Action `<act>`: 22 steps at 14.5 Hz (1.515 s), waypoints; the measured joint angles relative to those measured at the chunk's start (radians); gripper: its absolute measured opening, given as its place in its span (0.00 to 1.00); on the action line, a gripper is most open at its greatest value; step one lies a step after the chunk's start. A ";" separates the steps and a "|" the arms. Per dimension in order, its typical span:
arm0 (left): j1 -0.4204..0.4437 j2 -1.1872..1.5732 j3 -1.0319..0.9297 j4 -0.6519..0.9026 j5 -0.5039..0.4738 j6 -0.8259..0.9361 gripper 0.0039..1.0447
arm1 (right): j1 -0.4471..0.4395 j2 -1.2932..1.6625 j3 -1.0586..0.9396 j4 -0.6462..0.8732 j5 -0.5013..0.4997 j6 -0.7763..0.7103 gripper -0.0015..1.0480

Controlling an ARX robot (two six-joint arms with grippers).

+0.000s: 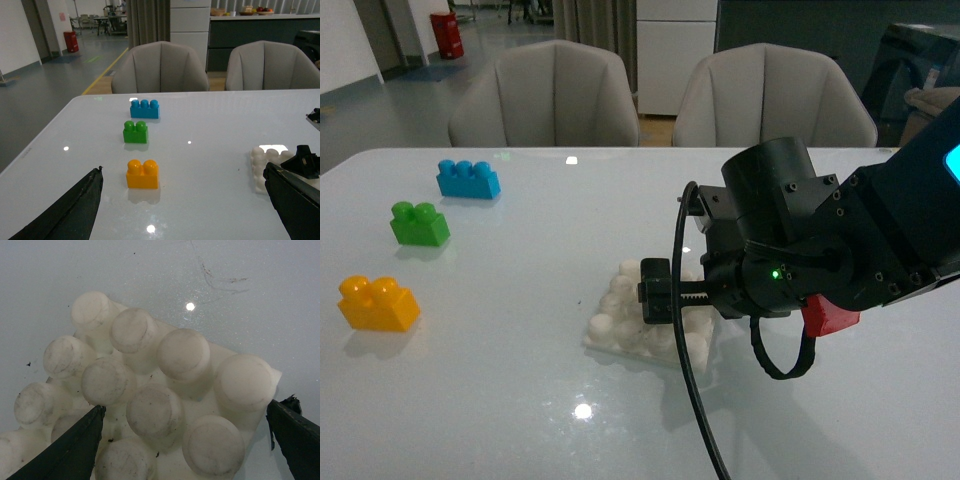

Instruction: Insert yellow block into base center

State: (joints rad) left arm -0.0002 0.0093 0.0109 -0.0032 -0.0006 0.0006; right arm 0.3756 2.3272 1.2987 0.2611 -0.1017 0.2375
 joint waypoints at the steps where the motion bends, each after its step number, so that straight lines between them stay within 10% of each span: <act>1: 0.000 0.000 0.000 0.000 0.000 0.000 0.94 | 0.003 0.003 0.000 0.013 0.000 0.007 0.94; 16: 0.000 0.000 0.000 0.000 0.000 0.000 0.94 | -0.357 -0.861 -0.660 0.311 -0.153 0.196 0.94; 22: 0.000 0.000 0.000 0.000 0.000 0.000 0.94 | -0.579 -1.643 -0.932 0.058 -0.320 0.236 0.93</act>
State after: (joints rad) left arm -0.0002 0.0093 0.0109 -0.0032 -0.0006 0.0006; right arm -0.2039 0.6838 0.3668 0.3187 -0.4213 0.4736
